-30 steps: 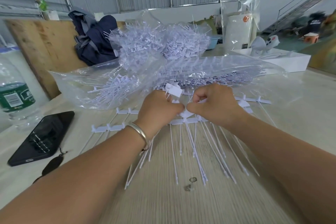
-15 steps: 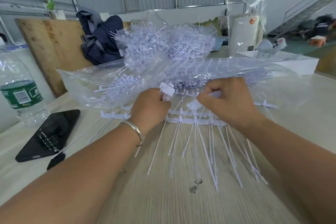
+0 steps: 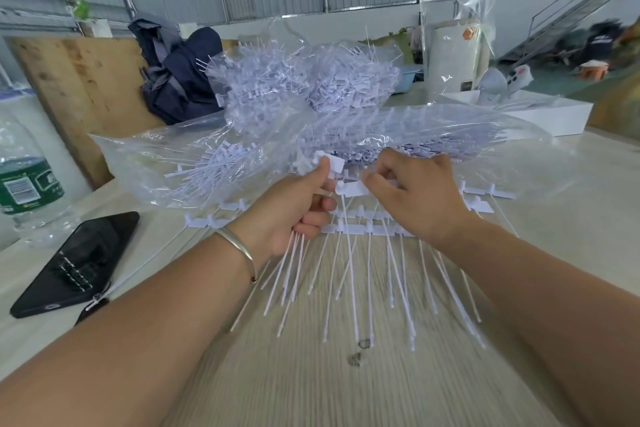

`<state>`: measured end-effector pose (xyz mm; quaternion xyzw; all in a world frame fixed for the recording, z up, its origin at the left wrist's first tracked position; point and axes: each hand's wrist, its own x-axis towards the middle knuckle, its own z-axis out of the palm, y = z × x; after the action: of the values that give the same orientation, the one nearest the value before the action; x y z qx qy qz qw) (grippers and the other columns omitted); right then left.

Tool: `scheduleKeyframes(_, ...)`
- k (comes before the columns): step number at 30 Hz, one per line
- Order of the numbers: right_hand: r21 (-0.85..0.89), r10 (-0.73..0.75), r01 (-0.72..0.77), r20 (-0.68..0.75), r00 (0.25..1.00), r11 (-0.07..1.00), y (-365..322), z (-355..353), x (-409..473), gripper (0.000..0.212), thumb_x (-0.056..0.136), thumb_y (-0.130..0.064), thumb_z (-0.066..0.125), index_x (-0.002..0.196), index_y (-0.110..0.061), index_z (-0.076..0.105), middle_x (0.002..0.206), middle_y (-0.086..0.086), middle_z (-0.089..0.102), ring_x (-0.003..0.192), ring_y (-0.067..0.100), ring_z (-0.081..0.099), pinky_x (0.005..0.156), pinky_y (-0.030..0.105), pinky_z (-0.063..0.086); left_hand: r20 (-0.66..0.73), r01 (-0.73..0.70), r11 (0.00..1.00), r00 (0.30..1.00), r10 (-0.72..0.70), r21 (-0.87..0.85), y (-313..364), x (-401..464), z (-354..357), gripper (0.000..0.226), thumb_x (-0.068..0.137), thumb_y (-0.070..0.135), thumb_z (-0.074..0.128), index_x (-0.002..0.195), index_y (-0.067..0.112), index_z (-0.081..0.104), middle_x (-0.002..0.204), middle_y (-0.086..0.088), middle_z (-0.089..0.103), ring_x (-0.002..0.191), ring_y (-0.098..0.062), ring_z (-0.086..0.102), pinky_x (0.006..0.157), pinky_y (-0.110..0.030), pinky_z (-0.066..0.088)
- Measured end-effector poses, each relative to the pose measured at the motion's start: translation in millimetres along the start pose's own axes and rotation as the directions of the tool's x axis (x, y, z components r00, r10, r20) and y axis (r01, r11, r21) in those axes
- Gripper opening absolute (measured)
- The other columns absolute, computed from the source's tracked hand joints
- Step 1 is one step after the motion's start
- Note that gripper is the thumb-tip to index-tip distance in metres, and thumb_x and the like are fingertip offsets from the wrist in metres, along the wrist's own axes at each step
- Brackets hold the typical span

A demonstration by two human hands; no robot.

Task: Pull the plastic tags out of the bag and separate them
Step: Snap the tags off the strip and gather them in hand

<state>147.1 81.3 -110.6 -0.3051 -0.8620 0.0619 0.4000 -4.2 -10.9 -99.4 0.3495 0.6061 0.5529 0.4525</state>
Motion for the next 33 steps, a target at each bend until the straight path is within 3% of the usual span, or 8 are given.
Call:
scheduleKeyframes(3, -0.076, -0.034, 0.032, -0.014, 0.999, 0.997, 1.6, 0.7, -0.8, 0.027, 0.092, -0.045, 0.048, 0.084, -0.019, 0.053, 0.069, -0.001, 0.065, 0.069, 0.023, 0.06, 0.093, 0.036, 0.024, 0.078, -0.056, 0.993, 0.996, 0.048, 0.1, 0.3, -5.9, 2.4, 0.031, 0.083, 0.045, 0.067, 0.073, 0.02, 0.053, 0.053, 0.007, 0.043, 0.036, -0.004, 0.023, 0.031, -0.013, 0.018)
scheduleKeyframes(6, -0.013, -0.022, 0.022, -0.011, 1.0, 1.0, 0.7, -1.2, -0.4, 0.034, 0.091, -0.049, 0.045, 0.085, -0.018, 0.056, 0.063, -0.001, 0.062, 0.068, 0.022, 0.059, 0.094, 0.036, 0.023, 0.054, -0.089, 0.989, 0.995, 0.083, 0.119, 0.5, -5.6, 1.0, 0.027, 0.082, 0.033, 0.074, 0.061, 0.024, 0.059, 0.05, 0.01, 0.038, 0.036, -0.004, 0.022, 0.031, -0.014, 0.017)
scheduleKeyframes(12, 0.011, 0.021, -0.021, 0.013, 1.0, 1.0, 8.3, -7.5, 3.7, 0.041, 0.094, -0.05, 0.04, 0.062, -0.025, 0.036, 0.05, -0.008, 0.039, 0.053, 0.007, 0.042, 0.091, 0.038, 0.031, -0.061, -0.023, 0.999, 0.998, 0.021, -0.034, 0.9, 2.1, -8.8, 0.013, 0.092, 0.019, 0.061, 0.081, 0.015, 0.056, 0.05, 0.006, 0.043, 0.032, -0.003, 0.023, 0.028, -0.014, 0.016)
scheduleKeyframes(20, 0.315, 0.158, -0.191, 0.127, 0.979, 0.93, 7.2, -8.3, 3.7, 0.055, 0.086, -0.053, 0.058, 0.058, -0.018, 0.027, 0.052, -0.007, 0.026, 0.05, 0.011, 0.028, 0.055, 0.03, 0.024, 0.087, -0.022, 0.999, 0.996, 0.025, -0.041, 0.3, -4.4, -0.3, 0.023, 0.098, 0.021, 0.052, 0.106, 0.003, 0.065, 0.06, 0.005, 0.046, 0.036, -0.001, 0.025, 0.029, -0.012, 0.016)
scheduleKeyframes(24, 0.439, 0.141, -0.257, 0.279, 0.95, 0.861, 4.3, 0.8, -0.3, 0.051, 0.085, -0.057, 0.055, 0.065, -0.012, 0.042, 0.051, -0.011, 0.03, 0.048, 0.005, 0.031, 0.055, 0.024, 0.027, 0.136, -0.068, 0.993, 0.987, 0.08, -0.094, -0.6, -6.0, 8.7, 0.021, 0.098, 0.006, 0.046, 0.078, 0.008, 0.053, 0.052, 0.006, 0.05, 0.033, -0.001, 0.028, 0.03, -0.012, 0.015)
scheduleKeyframes(26, 0.437, 0.129, -0.263, 0.313, 0.941, 0.86, 3.9, 4.0, -1.4, 0.051, 0.085, -0.056, 0.055, 0.065, -0.013, 0.039, 0.054, -0.01, 0.029, 0.051, 0.007, 0.031, 0.057, 0.025, 0.026, 0.087, -0.099, 0.994, 0.991, 0.103, -0.052, -3.0, -4.0, 10.4, 0.022, 0.095, -0.003, 0.044, 0.077, 0.007, 0.052, 0.05, 0.004, 0.048, 0.032, -0.002, 0.027, 0.03, -0.013, 0.014)
scheduleKeyframes(29, 0.339, 0.105, -0.222, 0.331, 0.938, 0.914, 2.6, 5.8, -2.3, 0.052, 0.083, -0.058, 0.057, 0.064, -0.015, 0.035, 0.059, -0.005, 0.034, 0.059, 0.014, 0.035, 0.063, 0.031, 0.03, 0.048, -0.095, 0.995, 0.994, 0.094, 0.02, -5.0, -2.0, 8.7, 0.01, 0.093, -0.001, 0.049, 0.094, 0.007, 0.055, 0.055, 0.002, 0.047, 0.035, -0.004, 0.025, 0.031, -0.013, 0.015)
scheduleKeyframes(33, 0.254, 0.109, -0.177, 0.26, 0.96, 0.951, -0.8, 5.6, -4.0, 0.053, 0.082, -0.062, 0.056, 0.063, -0.016, 0.036, 0.058, -0.002, 0.038, 0.059, 0.016, 0.038, 0.063, 0.033, 0.032, 0.046, -0.013, 0.997, 0.999, 0.009, 0.081, -7.7, 1.4, 6.6, 0.017, 0.094, 0.013, 0.054, 0.077, 0.011, 0.057, 0.061, -0.001, 0.053, 0.035, -0.005, 0.03, 0.031, -0.012, 0.018)
